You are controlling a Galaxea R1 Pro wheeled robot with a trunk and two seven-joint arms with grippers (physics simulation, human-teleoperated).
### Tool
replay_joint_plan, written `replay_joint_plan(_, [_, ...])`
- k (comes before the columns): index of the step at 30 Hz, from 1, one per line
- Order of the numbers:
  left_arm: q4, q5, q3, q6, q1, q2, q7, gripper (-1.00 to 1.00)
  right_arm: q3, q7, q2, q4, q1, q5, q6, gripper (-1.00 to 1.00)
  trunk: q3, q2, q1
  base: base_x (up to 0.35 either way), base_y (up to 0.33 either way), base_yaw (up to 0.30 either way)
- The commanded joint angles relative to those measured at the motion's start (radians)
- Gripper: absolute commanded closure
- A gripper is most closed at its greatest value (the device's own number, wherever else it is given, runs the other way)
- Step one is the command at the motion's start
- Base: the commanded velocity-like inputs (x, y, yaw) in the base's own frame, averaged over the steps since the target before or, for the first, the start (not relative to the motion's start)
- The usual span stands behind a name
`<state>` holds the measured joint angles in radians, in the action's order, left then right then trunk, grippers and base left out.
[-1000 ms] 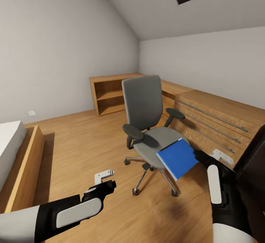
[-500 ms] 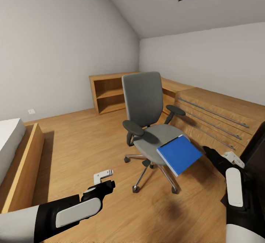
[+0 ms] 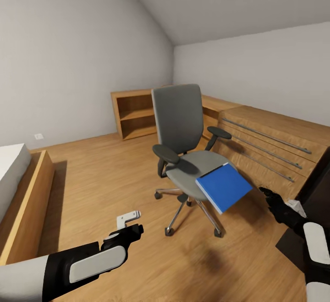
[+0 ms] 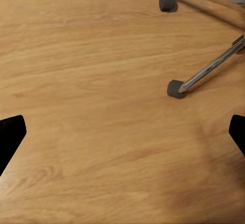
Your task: In the bedroom, organize the workspace by keeping the computer under the desk, ensuring the monitor is on the desk, placing the keyboard on the desk next to the monitor, placing the mouse on the desk next to the keyboard, moving the folder from the swivel chair onto the desk next to the mouse, stacking the notebook on top of the folder with the pen on top of the notebook, and positioning the swivel chair next to the desk.
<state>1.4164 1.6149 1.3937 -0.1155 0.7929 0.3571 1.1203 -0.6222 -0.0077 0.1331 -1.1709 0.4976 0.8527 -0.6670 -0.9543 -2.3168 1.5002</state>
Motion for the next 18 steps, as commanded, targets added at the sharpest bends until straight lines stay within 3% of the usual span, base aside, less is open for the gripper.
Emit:
replay_joint_plan(1, [0.001,0.007,0.003,-0.01,0.002,0.0,0.0,-1.0,-0.003,0.009,0.021,0.03,0.001,0.059,-0.009,-1.0,-0.004,-0.008,0.004,0.0,0.0,0.0])
replay_joint_plan(2, [0.001,0.007,0.003,-0.01,0.003,-0.001,0.0,-1.0,-0.003,0.015,0.04,0.052,0.001,0.115,-0.014,-1.0,-0.007,-0.015,0.008,0.0,0.0,0.0])
replay_joint_plan(4, [0.001,0.007,0.004,-0.01,0.003,-0.001,0.0,-1.0,-0.003,0.018,0.06,0.07,0.001,0.171,-0.023,-1.0,-0.014,-0.029,0.015,0.0,0.0,0.0])
replay_joint_plan(6, [0.001,0.008,0.004,-0.01,0.003,-0.002,-0.001,-1.0,0.001,0.025,0.101,0.147,0.001,0.278,-0.059,-1.0,-0.02,-0.043,0.023,0.0,0.0,0.0])
replay_joint_plan(8, [0.001,0.008,0.005,-0.01,0.003,-0.003,-0.002,-1.0,0.004,0.027,0.119,0.211,0.001,0.313,-0.078,-1.0,-0.026,-0.057,0.031,0.0,0.0,0.0])
replay_joint_plan(11, [0.001,0.007,0.005,-0.01,0.002,-0.004,-0.002,-1.0,0.009,0.031,0.135,0.293,0.001,0.345,-0.097,-1.0,-0.036,-0.078,0.042,0.0,0.0,0.0])
replay_joint_plan(16, [0.001,0.007,0.006,-0.01,0.003,-0.004,-0.002,-1.0,0.019,0.05,0.137,0.307,0.001,0.35,-0.103,-1.0,-0.051,-0.113,0.061,0.0,0.0,0.0])
replay_joint_plan(18, [0.001,0.007,0.006,-0.01,0.002,-0.004,-0.002,-1.0,0.054,0.074,0.135,0.312,0.001,0.351,-0.108,-1.0,-0.057,-0.127,0.069,0.0,0.0,0.0])
